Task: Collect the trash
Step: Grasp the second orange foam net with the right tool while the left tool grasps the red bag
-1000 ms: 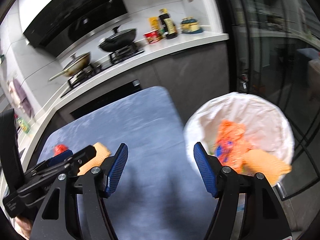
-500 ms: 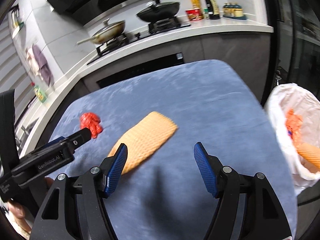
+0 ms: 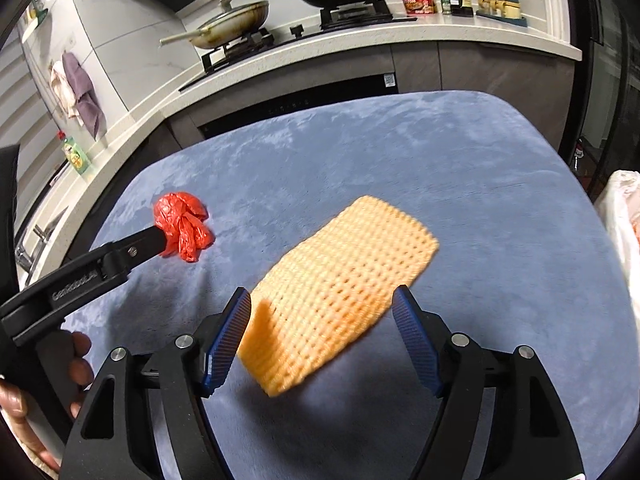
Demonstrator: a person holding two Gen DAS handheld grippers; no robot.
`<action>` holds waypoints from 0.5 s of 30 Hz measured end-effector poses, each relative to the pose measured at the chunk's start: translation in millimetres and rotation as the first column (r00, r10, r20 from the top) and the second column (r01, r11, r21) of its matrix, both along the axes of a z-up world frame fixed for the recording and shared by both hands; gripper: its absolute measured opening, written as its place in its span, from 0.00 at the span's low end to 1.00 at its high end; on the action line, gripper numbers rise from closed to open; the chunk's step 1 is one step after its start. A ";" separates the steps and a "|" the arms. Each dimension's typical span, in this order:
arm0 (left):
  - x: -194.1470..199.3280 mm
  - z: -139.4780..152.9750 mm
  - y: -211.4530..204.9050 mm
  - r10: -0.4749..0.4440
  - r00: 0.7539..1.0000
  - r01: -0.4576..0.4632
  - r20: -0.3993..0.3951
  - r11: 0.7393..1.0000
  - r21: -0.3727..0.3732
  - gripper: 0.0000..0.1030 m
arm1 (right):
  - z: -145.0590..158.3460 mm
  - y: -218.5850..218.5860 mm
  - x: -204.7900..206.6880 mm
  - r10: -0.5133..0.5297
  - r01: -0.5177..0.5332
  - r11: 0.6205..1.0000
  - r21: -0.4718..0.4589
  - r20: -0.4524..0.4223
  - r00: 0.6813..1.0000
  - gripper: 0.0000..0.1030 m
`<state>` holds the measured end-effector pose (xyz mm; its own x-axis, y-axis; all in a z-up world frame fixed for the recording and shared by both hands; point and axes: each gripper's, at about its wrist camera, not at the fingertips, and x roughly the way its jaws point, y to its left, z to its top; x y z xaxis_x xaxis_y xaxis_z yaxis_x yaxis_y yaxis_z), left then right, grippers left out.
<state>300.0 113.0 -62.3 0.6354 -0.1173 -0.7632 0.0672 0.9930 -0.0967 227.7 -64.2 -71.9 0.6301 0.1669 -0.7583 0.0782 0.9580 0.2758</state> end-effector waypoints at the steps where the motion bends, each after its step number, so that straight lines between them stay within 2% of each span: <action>1: 3.3 -2.0 -0.4 0.002 1.000 -0.002 -0.002 1.000 0.006 0.89 | -2.2 2.0 2.4 0.001 -0.001 1.000 -0.001 -0.005 1.000 0.68; 9: 32.7 -13.4 2.2 0.020 1.000 -0.020 -0.022 1.000 0.005 0.86 | -11.2 8.3 11.7 -0.007 0.007 1.000 -0.028 -0.005 1.000 0.69; 11: 37.7 -17.3 2.2 0.024 0.999 -0.024 -0.038 1.000 0.002 0.77 | -12.4 9.7 12.1 -0.008 0.008 0.999 -0.044 -0.002 1.000 0.68; 12: 40.1 -20.5 1.5 0.015 0.998 -0.015 -0.056 1.000 0.001 0.68 | -12.6 10.3 11.8 -0.009 0.009 0.999 -0.049 0.001 1.000 0.66; 15: 42.2 -25.2 1.3 0.005 0.997 -0.006 -0.077 1.000 -0.011 0.53 | -12.5 8.0 9.4 -0.024 0.025 0.998 -0.056 0.008 1.000 0.56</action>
